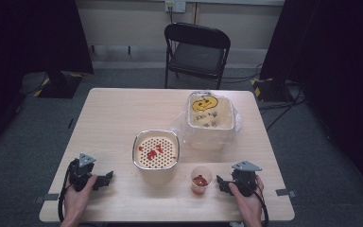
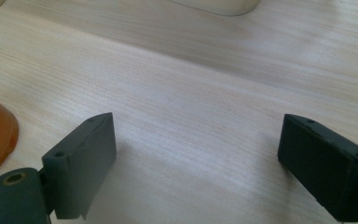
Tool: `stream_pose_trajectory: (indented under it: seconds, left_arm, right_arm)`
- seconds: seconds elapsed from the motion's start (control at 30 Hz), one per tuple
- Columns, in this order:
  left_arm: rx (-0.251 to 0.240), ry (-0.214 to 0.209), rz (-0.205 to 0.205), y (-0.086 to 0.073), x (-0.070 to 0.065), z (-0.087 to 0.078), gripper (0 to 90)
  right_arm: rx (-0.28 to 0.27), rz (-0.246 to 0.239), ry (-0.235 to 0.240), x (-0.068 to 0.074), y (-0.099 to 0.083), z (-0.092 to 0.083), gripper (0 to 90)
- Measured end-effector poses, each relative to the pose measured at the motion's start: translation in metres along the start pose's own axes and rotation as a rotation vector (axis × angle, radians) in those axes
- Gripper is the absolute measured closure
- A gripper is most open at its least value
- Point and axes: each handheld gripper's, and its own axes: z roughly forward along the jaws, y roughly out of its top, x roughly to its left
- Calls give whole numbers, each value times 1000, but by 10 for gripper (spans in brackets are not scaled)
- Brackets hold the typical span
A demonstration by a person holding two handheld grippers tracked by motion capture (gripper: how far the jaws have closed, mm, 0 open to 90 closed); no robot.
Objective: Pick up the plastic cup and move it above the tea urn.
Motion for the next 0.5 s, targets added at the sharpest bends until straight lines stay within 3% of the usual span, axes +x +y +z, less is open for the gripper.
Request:
stream_pose_trajectory:
  seconds: [0.3,0.43,0.5]
  left_arm:
    - [0,0,0,0,0,0,0]
    - [0,0,0,0,0,0,0]
    - [0,1,0,0,0,0,0]
  right_arm:
    - [-2,18,-3,0,0,-1,120]
    - [-2,41,52,0,2,-6,139]
    - [-9,28,67,3,2,-10,141]
